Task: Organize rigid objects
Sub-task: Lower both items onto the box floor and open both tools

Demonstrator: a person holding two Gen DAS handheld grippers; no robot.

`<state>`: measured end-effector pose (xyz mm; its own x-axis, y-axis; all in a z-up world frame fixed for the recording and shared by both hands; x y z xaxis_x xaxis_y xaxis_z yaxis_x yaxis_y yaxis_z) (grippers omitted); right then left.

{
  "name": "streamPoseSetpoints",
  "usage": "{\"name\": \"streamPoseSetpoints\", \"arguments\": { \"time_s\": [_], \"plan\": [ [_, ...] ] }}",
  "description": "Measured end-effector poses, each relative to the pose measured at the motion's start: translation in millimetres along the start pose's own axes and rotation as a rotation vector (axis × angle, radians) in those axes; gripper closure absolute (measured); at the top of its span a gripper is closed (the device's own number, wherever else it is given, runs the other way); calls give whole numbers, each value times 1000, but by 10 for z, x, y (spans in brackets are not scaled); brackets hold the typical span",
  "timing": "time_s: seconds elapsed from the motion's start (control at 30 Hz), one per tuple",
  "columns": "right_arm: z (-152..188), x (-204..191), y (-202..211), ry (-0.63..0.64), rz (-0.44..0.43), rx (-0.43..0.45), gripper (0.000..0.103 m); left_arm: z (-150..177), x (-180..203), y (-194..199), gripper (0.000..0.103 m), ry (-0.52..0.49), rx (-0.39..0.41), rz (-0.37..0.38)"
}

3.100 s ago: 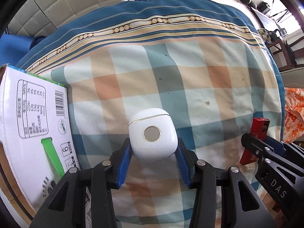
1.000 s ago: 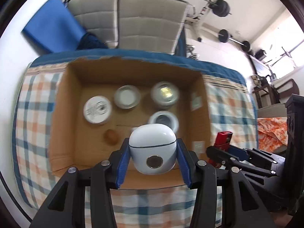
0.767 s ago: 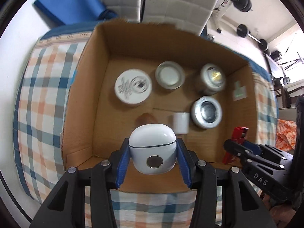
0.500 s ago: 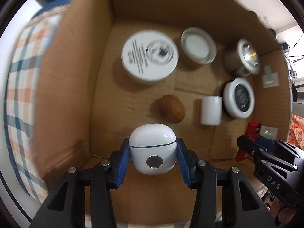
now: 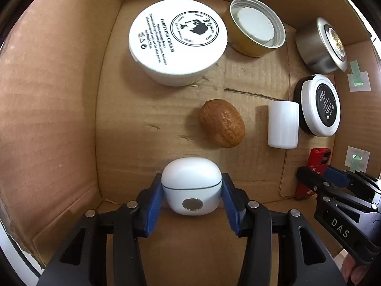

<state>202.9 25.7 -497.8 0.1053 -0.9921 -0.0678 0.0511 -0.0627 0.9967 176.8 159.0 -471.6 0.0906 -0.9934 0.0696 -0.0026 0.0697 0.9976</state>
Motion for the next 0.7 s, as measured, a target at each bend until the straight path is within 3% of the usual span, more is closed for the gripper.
{"name": "streamPoseSetpoints", "arguments": {
  "time_s": [0.27,0.4,0.53,0.7],
  "plan": [
    [6,-9,-78,-18,-2,-28,63,-30,32,11,59,13,-4,-9],
    [-21,17,28,-27,0,-7,52,-89,56,130,56,8,15,-25],
    [-53,68,189,-37,-5,30,33,-115,119,290,56,0,46,-29],
    [-53,84,401,-36,-30,61,26,-190,197,559,29,0,105,-34]
  ]
}}
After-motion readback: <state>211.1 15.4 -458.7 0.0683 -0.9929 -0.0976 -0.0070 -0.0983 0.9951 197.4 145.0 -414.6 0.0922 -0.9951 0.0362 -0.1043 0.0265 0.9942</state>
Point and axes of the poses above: each gripper's, at about its wrist camera, not at the fingertips, and y roughly against the way its jaws point, x to its right, z to its underside, the point moved 10 cm from there along -y, roughly the way its jaws point, and after that the axes turned 8 degrees about x, right-handed, at the moved point
